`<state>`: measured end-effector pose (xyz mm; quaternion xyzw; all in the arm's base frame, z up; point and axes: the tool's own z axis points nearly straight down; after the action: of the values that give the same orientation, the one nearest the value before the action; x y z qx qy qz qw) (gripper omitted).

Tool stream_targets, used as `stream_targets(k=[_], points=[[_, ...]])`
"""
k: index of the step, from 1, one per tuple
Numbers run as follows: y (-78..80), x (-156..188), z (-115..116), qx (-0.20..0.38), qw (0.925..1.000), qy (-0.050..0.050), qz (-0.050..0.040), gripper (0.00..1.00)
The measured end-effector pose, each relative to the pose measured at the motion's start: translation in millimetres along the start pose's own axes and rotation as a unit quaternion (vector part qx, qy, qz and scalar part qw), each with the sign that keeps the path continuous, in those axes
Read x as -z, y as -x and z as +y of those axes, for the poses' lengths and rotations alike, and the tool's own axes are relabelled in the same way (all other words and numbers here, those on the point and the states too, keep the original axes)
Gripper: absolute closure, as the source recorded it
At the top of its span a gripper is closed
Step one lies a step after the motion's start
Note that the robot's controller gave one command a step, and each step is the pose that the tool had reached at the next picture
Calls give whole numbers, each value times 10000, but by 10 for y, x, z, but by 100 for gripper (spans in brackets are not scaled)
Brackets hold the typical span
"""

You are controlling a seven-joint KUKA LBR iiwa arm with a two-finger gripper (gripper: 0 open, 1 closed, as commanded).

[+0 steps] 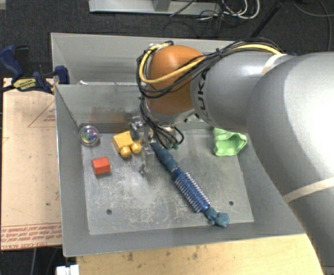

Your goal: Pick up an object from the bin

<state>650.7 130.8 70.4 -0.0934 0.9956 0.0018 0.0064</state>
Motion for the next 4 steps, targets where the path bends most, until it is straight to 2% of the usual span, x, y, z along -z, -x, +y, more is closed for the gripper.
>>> stream_targets(k=[1, 2, 3, 4], points=[[-147, 135, -690, -68, 10000, -24, 50, 0], [-376, 628, -682, -1184, 9930, -15, 43, 0], [-209, 600, -770, 272, 9996, -9, 40, 0], [-563, 32, -691, 1065, 9943, 12, 46, 0]])
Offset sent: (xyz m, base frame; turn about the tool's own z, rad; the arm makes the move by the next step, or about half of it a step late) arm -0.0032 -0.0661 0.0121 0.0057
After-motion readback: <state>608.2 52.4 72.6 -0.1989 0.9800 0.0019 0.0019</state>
